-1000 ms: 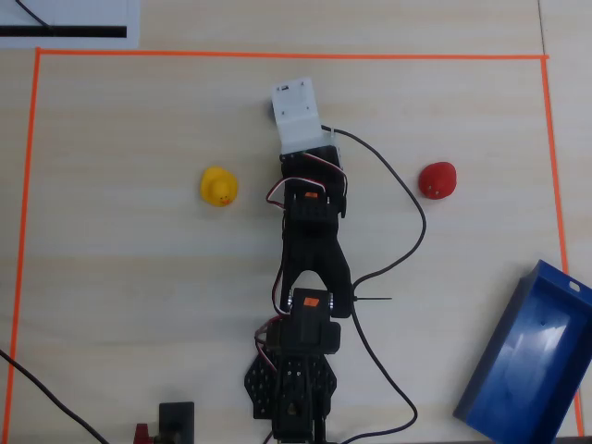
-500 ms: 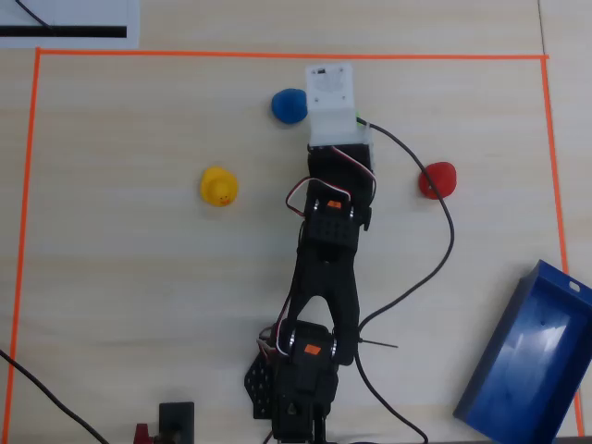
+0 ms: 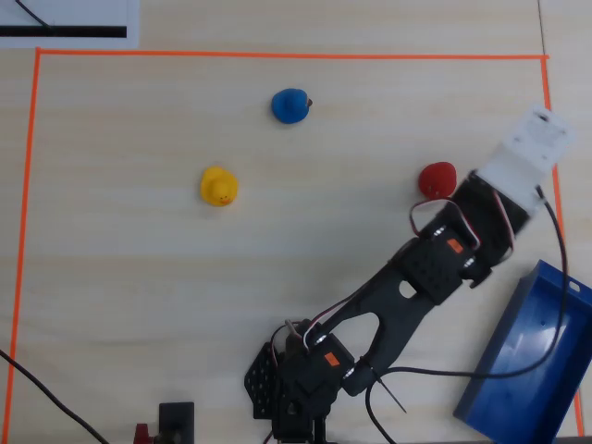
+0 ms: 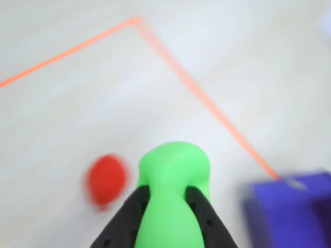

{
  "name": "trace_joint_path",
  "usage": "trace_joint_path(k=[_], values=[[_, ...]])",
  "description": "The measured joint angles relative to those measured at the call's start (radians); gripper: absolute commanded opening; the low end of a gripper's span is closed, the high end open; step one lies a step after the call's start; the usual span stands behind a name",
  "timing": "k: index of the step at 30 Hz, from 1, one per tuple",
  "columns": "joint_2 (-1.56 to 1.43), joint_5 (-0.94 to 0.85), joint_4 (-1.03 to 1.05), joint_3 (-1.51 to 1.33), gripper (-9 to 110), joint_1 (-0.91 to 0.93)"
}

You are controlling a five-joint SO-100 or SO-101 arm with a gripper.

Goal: Grasp green duck and put it into box.

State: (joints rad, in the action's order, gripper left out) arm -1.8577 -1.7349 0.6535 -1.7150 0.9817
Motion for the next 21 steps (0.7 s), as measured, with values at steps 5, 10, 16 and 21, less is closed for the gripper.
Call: trace_joint_path(k=[5,10,16,21], values=[[0.069,0.000,0.064,0.140,0,0.207],[0.092,0.000,0.074,0.172,0,0.368],[0.132,-0.002,0.058,0.144,0,0.531],[0.169,-0.037,-0.031,0.051,0,0.637]])
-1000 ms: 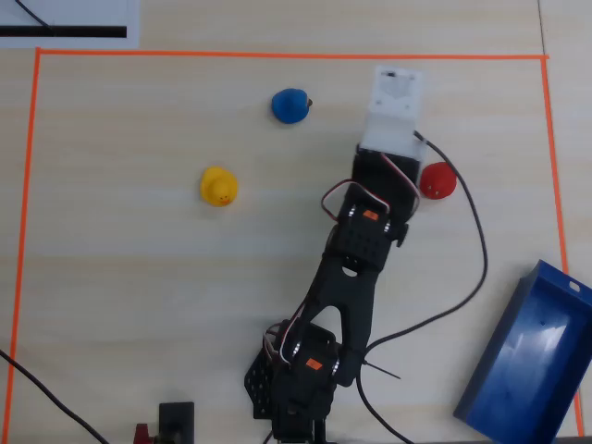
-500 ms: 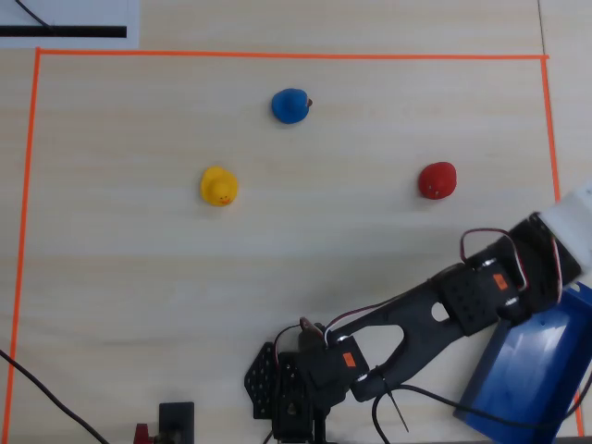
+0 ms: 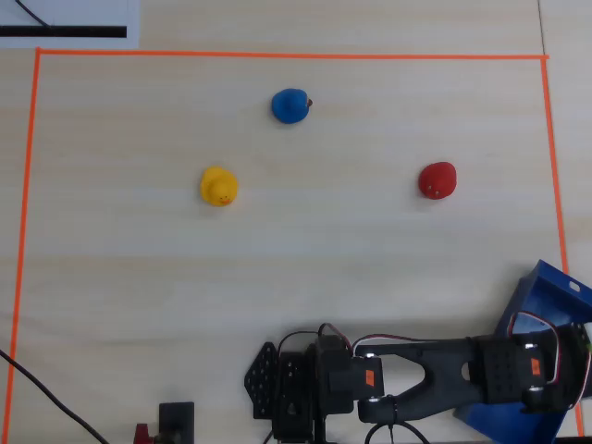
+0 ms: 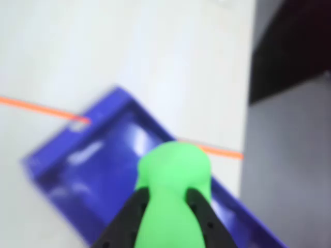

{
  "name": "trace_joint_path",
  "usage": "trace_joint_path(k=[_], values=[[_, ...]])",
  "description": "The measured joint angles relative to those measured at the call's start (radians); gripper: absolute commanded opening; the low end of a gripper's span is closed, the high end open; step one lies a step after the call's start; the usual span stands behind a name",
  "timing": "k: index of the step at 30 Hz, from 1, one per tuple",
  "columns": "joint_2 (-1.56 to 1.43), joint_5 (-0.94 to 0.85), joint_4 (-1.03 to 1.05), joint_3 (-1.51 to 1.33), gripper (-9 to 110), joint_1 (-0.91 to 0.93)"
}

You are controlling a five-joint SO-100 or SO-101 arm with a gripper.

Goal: Grasp green duck and put it into box.

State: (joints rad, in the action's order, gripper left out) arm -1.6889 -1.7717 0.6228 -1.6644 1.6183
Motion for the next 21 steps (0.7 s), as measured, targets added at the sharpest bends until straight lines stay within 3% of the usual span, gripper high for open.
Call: trace_joint_path(k=[21], values=[[0.109,-0.069,-0.258,-0.235,0,0.071]])
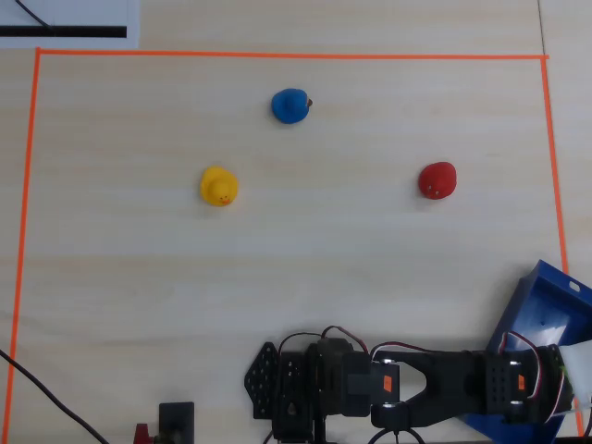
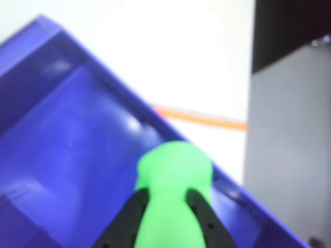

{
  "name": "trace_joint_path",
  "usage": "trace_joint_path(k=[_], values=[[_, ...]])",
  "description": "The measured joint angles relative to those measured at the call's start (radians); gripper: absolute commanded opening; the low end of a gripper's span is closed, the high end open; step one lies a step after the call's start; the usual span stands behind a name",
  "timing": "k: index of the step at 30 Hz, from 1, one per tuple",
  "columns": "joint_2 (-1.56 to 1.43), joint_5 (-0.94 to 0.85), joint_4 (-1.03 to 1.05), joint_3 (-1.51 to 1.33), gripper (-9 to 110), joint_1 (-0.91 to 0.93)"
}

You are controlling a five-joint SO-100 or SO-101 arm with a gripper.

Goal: Grasp green duck and put it into box.

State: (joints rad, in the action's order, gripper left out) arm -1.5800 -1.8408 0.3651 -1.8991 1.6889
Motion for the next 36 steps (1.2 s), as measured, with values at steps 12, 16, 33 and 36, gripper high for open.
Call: trace_joint_path(k=[12,16,33,36], values=[[0.000,-0.051,-0.018,-0.064,2,-0.011],[0.000,-0.051,0.003,-0.064,11,-0.032],[-0.021,-0.069,0.006,-0.084,17,-0.037],[-0.072,-0.054,0.006,-0.083,5,-0.077]])
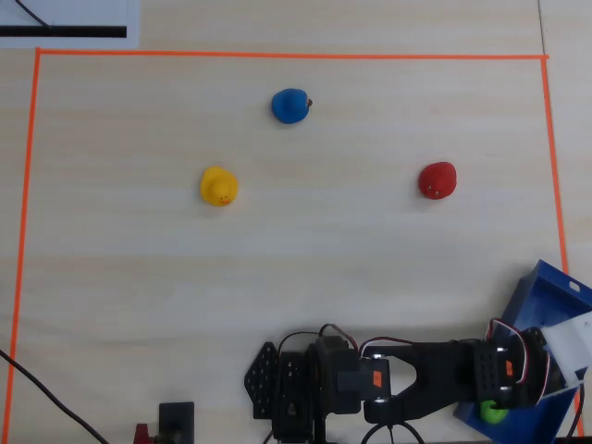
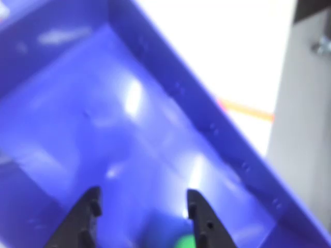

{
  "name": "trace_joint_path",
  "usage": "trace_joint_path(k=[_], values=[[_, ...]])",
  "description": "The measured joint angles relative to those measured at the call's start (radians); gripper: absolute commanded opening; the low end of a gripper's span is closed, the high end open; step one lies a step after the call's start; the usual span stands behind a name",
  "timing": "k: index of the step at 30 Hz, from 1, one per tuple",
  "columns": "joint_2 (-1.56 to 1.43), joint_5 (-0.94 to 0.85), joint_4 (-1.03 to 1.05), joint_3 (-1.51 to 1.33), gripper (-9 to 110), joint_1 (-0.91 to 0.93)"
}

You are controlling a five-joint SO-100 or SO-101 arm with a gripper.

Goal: Grasp green duck and put it into box.

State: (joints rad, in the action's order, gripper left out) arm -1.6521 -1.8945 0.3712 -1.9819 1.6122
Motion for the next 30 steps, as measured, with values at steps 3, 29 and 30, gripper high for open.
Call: trace_joint_path(k=[3,29,30], values=[[-0.048,0.103,0.034,0.058,0,-0.100],[-1.066,0.314,0.462,-0.609,0,-1.470],[-1.092,0.310,0.431,-0.663,0,-1.499]])
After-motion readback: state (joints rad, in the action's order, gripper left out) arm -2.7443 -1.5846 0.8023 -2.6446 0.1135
